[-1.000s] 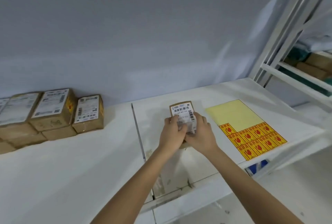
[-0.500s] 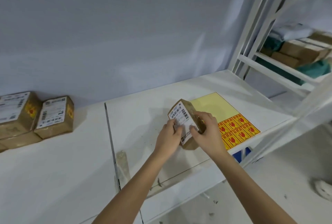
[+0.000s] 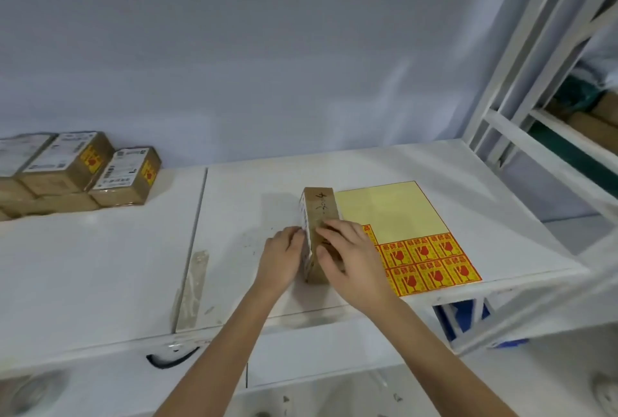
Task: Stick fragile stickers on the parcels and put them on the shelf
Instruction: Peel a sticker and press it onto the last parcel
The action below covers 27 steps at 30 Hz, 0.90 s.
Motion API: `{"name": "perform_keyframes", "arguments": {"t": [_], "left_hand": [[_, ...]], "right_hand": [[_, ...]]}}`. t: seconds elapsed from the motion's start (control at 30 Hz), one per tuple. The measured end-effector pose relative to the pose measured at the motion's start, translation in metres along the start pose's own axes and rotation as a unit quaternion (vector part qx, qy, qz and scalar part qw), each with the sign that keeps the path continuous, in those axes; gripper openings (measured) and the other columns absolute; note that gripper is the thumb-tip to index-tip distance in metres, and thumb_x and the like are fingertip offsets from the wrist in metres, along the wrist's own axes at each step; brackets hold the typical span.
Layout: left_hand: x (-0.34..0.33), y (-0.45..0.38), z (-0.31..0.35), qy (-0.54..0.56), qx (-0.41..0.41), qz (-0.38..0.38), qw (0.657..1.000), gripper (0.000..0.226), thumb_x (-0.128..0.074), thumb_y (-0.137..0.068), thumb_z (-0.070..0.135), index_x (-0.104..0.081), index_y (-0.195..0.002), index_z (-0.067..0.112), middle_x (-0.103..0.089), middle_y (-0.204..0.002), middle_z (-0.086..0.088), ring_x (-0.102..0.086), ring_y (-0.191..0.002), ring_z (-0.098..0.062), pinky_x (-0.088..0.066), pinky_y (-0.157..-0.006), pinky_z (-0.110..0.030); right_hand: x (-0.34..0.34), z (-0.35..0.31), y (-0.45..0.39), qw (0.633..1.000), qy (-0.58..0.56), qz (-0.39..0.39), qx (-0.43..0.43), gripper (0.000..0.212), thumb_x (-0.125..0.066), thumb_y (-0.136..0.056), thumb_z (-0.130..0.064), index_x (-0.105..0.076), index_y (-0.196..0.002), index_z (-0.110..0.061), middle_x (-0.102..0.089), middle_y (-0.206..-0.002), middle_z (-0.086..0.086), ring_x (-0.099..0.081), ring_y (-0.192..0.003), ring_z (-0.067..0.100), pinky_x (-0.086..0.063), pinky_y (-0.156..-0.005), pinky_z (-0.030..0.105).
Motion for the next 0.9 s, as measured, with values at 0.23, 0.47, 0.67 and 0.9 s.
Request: {"name": "perform_keyframes", "arguments": {"t": [0.23, 0.47, 0.67, 0.9], "left_hand": [[0.008, 0.013, 0.005, 0.046, 0.049, 0.032, 0.997, 0.029, -0.034, -0.101, 0.023, -0.060, -0.109, 0.014, -0.060, -0.113, -0.001, -0.053, -0.109, -0.018, -0.038, -0.088, -0.019], [0.003, 0.025, 0.034, -0.213, -0.147, 0.049, 0.965, 0.066, -0.021, -0.089, 0.056, -0.028, -0.147, 0.025, -0.028, -0.153, 0.010, -0.014, -0.144, -0.008, -0.012, -0.115, -0.026], [-0.009, 0.027, 0.032, -0.267, -0.160, 0.034, 0.950, 0.077, -0.007, -0.081, 0.055, -0.024, -0.149, 0.022, -0.017, -0.156, 0.010, -0.006, -0.144, -0.004, -0.006, -0.117, -0.028], [-0.003, 0.034, 0.048, -0.262, -0.187, 0.082, 0.943, 0.077, -0.021, -0.083, 0.055, -0.024, -0.149, 0.015, -0.020, -0.156, 0.002, -0.008, -0.145, -0.011, -0.005, -0.117, -0.029]], "right_hand": [[-0.009, 0.001, 0.003, 0.991, 0.048, -0.099, 0.071, 0.054, -0.031, -0.092, -0.040, -0.053, -0.133, -0.013, -0.048, -0.141, 0.003, -0.039, -0.134, 0.019, -0.040, -0.102, 0.038], [0.001, 0.010, 0.011, 0.996, 0.000, -0.071, 0.057, 0.052, -0.033, -0.093, -0.034, -0.048, -0.135, -0.007, -0.041, -0.146, 0.007, -0.035, -0.137, 0.018, -0.028, -0.108, 0.029], [-0.003, 0.012, 0.013, 0.993, 0.025, -0.105, 0.044, 0.059, -0.025, -0.093, -0.037, -0.042, -0.140, -0.007, -0.037, -0.149, 0.007, -0.032, -0.139, 0.021, -0.032, -0.109, 0.037], [0.011, 0.030, 0.016, 0.995, 0.049, -0.078, -0.021, 0.052, -0.030, -0.092, -0.033, -0.051, -0.132, -0.008, -0.044, -0.144, 0.012, -0.045, -0.129, 0.027, -0.041, -0.101, 0.038]]}}
Point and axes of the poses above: each hand's wrist, its own y-axis away from the middle knuckle, its own x-axis out of the back of the hand, z = x × y, the point moved 6 cm from there along -y, towards the middle knuckle
